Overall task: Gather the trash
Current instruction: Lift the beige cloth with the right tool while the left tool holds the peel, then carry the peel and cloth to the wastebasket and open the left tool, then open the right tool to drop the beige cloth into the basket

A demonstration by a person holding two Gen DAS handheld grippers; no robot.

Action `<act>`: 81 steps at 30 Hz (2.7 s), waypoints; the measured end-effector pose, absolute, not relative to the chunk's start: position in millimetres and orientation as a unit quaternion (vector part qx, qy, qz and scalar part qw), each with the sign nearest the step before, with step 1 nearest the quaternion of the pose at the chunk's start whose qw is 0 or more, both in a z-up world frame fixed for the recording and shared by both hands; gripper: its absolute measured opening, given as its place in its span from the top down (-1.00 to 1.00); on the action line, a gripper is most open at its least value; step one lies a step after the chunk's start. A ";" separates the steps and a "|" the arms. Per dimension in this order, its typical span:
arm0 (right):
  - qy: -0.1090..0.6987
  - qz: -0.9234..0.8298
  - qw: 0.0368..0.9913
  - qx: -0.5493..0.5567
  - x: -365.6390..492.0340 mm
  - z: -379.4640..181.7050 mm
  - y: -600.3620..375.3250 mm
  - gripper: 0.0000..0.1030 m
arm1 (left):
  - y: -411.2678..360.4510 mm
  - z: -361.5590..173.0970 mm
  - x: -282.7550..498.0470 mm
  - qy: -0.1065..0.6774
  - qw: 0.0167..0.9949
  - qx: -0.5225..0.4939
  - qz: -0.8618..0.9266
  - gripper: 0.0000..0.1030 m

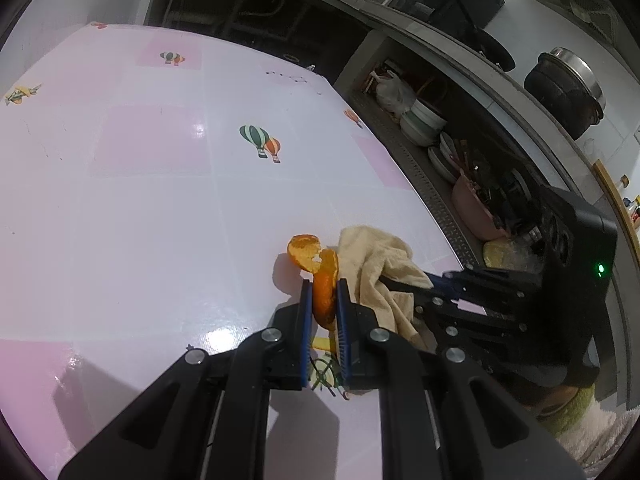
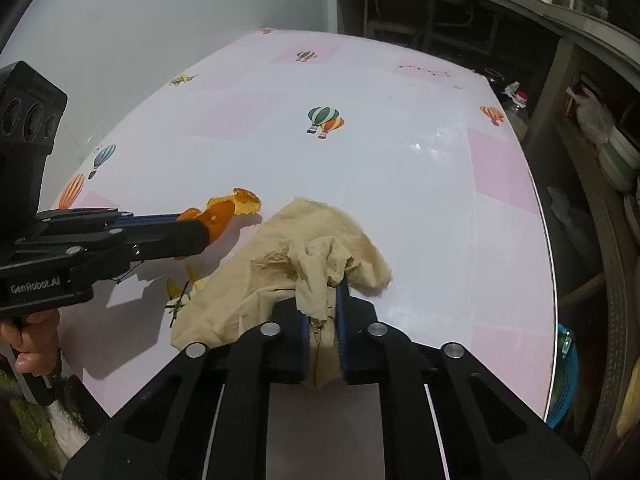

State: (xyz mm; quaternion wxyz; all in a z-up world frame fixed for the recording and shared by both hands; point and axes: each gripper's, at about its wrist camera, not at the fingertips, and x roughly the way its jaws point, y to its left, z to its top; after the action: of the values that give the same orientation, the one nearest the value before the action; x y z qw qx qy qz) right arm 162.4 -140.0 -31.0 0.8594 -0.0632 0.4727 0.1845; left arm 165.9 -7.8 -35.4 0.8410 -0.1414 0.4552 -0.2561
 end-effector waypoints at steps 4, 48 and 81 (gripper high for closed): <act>0.461 0.174 0.869 -0.048 153.3 -23.8 -143.6 0.86 | -9.0 -31.0 164.8 0.450 0.844 -0.136 -0.259 0.79; 0.386 -0.282 0.855 0.203 9.1 -75.8 -480.4 0.87 | -443.5 -65.7 234.4 0.528 0.722 0.159 -0.418 0.75; 0.594 -0.138 0.789 0.071 255.1 -263.6 -469.4 0.85 | -214.8 7.8 232.9 0.447 0.831 0.027 -0.331 -0.35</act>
State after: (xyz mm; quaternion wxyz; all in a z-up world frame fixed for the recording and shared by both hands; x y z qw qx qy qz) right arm 255.1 -469.4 -263.6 0.7890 0.0714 0.5943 -0.1384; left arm 232.9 -214.8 7.8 0.8308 0.0267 0.4470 -0.3307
